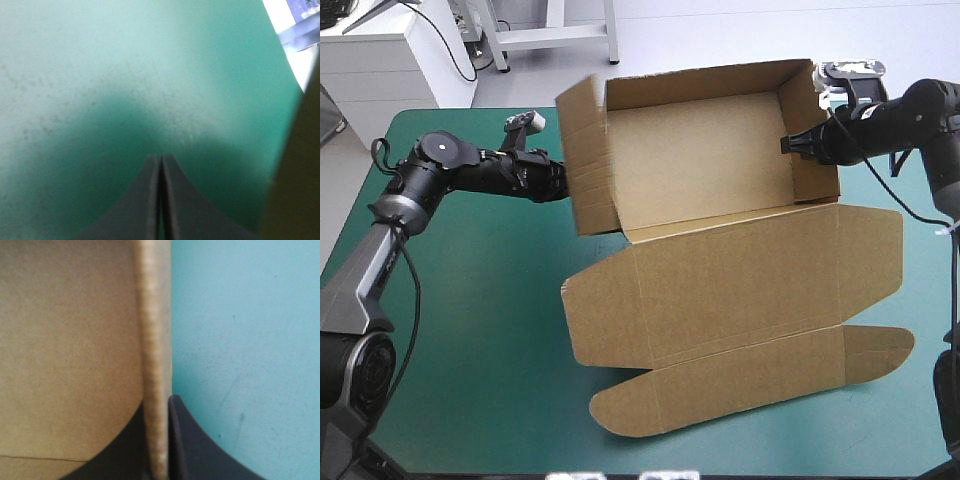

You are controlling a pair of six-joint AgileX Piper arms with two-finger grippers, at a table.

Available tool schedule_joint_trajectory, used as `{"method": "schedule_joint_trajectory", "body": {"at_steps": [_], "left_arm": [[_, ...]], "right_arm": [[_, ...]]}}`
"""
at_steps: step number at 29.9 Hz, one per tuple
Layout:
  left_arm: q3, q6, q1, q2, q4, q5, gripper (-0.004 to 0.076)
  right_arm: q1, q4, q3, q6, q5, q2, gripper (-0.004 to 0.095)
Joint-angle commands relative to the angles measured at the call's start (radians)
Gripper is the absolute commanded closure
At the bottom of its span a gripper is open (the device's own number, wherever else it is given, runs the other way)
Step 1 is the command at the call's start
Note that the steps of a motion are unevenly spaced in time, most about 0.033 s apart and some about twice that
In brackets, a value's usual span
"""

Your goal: Fold the box

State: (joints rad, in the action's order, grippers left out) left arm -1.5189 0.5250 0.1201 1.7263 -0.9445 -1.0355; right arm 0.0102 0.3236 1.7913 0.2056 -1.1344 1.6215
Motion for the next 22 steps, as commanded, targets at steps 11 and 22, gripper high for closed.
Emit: {"method": "schedule_joint_trajectory", "body": {"at_steps": [11,22], "left_arm": [[-0.025,0.027,0.141,-0.112,-0.121,0.009,0.0731],[-0.025,0.050,0.141,-0.163,-0.123,0.024,0.0731]], "right_arm": [[-0.006,-0.007,0.028,-0.022,0.058,-0.043,0.0925],[-0.006,-0.053,0.028,-0.022,0.043,-0.043,0.0925]]}}
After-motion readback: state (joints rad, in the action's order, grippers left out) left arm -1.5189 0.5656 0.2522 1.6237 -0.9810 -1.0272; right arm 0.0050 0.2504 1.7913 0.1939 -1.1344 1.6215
